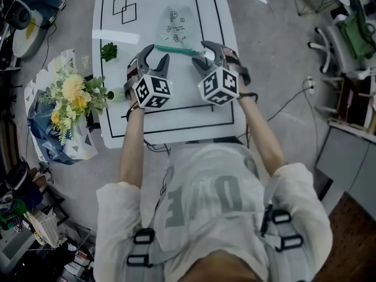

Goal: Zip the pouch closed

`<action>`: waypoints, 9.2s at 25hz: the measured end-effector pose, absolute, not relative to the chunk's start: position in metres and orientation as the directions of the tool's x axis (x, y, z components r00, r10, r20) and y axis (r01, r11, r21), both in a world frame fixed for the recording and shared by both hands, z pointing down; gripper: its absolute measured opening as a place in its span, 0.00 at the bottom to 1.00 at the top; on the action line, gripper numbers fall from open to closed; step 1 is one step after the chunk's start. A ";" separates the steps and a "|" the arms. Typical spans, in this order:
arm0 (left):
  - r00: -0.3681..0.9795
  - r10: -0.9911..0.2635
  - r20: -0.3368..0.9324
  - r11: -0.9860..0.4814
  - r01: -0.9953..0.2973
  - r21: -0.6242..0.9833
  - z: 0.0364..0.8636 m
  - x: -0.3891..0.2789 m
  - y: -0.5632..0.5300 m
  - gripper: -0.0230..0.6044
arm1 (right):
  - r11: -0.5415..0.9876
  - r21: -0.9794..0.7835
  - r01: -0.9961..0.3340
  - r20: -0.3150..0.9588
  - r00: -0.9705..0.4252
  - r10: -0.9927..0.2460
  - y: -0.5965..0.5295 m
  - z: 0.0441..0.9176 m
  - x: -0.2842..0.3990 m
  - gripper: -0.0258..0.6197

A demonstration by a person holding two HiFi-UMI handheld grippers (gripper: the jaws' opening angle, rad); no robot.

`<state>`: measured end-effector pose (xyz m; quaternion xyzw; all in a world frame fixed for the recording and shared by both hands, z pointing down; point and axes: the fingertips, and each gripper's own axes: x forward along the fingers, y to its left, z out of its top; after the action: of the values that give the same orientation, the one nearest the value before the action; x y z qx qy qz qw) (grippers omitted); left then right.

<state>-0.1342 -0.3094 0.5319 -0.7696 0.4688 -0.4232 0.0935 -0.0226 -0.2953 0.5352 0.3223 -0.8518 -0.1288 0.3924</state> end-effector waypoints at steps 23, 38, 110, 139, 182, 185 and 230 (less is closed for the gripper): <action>0.188 -0.814 0.550 -0.508 -0.689 -0.516 0.530 -0.141 -0.309 0.38 | 0.442 -0.547 -0.711 0.675 -0.687 -0.269 -0.347 0.593 -0.044 0.33; 0.169 -0.821 0.546 -0.490 -0.699 -0.521 0.529 -0.145 -0.300 0.38 | 0.401 -0.663 -0.632 0.606 -0.768 -0.207 -0.345 0.583 -0.057 0.07; 0.174 -0.897 0.405 -0.371 -0.796 -0.479 0.418 -0.112 -0.219 0.07 | 0.594 -0.199 -0.779 0.531 -0.595 -0.603 -0.178 0.475 0.023 0.25; 0.149 -0.907 0.395 -0.343 -0.804 -0.485 0.414 -0.128 -0.213 0.07 | 0.649 -0.209 -0.732 0.520 -0.645 -0.560 -0.178 0.473 0.006 0.08; 0.449 -0.858 0.250 -0.514 -0.753 -0.412 0.344 -0.069 -0.199 0.27 | 0.596 0.756 -0.271 0.329 -0.630 -0.703 -0.223 0.354 0.018 0.05; 0.482 -0.840 0.248 -0.534 -0.652 -0.539 0.341 -0.059 -0.199 0.27 | 0.640 0.763 -0.090 0.436 -0.660 -0.612 -0.205 0.374 0.003 0.05; 0.472 -0.806 0.357 -0.566 -0.439 -0.697 0.357 -0.081 -0.177 0.07 | 0.661 0.739 0.127 0.554 -0.674 -0.489 -0.190 0.407 -0.037 0.05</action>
<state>-0.0806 -0.1769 0.3570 -0.8155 0.3817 -0.3438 0.2668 -0.0374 -0.1905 0.4073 0.1098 -0.8245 -0.3965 0.3885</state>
